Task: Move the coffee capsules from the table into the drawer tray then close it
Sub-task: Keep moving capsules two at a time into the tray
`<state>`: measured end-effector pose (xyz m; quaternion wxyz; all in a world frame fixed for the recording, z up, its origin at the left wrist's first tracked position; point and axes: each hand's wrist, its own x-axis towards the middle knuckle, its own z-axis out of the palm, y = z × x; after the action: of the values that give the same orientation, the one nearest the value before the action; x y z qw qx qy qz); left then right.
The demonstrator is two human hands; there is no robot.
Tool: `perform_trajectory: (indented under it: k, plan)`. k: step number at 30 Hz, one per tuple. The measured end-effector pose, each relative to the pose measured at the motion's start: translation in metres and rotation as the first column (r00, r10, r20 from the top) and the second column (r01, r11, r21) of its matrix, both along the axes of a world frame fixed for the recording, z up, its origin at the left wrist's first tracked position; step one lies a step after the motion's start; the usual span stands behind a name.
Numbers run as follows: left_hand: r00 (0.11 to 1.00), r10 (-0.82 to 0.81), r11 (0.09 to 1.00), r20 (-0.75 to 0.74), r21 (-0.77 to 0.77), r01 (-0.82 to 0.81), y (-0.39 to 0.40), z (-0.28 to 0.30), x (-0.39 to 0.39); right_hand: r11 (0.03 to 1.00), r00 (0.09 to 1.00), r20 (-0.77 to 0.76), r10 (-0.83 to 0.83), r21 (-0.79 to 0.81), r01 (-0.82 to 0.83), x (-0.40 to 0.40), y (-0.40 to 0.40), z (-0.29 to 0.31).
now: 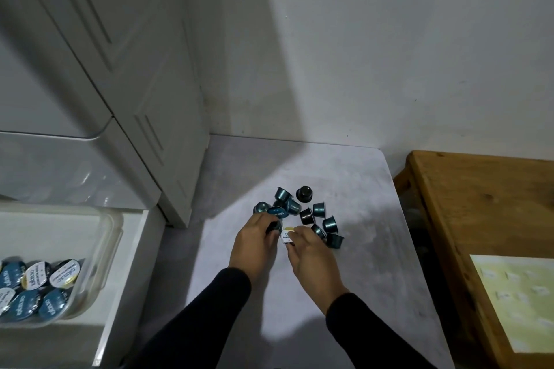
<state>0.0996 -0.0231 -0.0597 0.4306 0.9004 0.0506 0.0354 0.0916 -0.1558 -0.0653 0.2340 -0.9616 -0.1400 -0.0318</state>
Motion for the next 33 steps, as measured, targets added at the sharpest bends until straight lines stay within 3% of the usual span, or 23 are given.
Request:
perform_trajectory:
  k: [5, 11, 19, 27, 29, 33]
  plan:
    - [0.996, 0.09, 0.988, -0.008, -0.123, -0.09, 0.007, -0.003, -0.007, 0.999, 1.0, -0.004, -0.014, 0.037, 0.014, -0.002, 0.0, 0.002]
    - [0.965, 0.229, 0.925, -0.126, -0.279, -0.256, 0.015, -0.005, -0.014, 0.993, 0.999, -0.026, -0.044, 0.107, 0.047, -0.002, 0.002, 0.002]
    - [0.965, 0.247, 0.956, -0.086, -0.14, -0.257, 0.028, -0.001, -0.017, 0.956, 0.98, -0.155, -0.126, 0.244, 0.161, 0.005, 0.008, 0.005]
    - [0.966, 0.246, 0.963, -0.083, -0.089, -0.253, 0.016, 0.0, -0.014, 0.946, 0.962, -0.205, -0.18, 0.231, 0.227, 0.008, 0.011, 0.007]
    - [0.954, 0.276, 0.951, -0.113, -0.111, -0.289, 0.016, -0.003, -0.012, 0.94, 0.964, -0.19, -0.186, 0.251, 0.231, 0.008, 0.011, 0.008]
    - [0.927, 0.329, 0.88, -0.183, -0.295, -0.371, 0.014, 0.009, -0.016, 0.914, 0.949, -0.218, -0.228, 0.29, 0.285, 0.008, 0.011, 0.012]
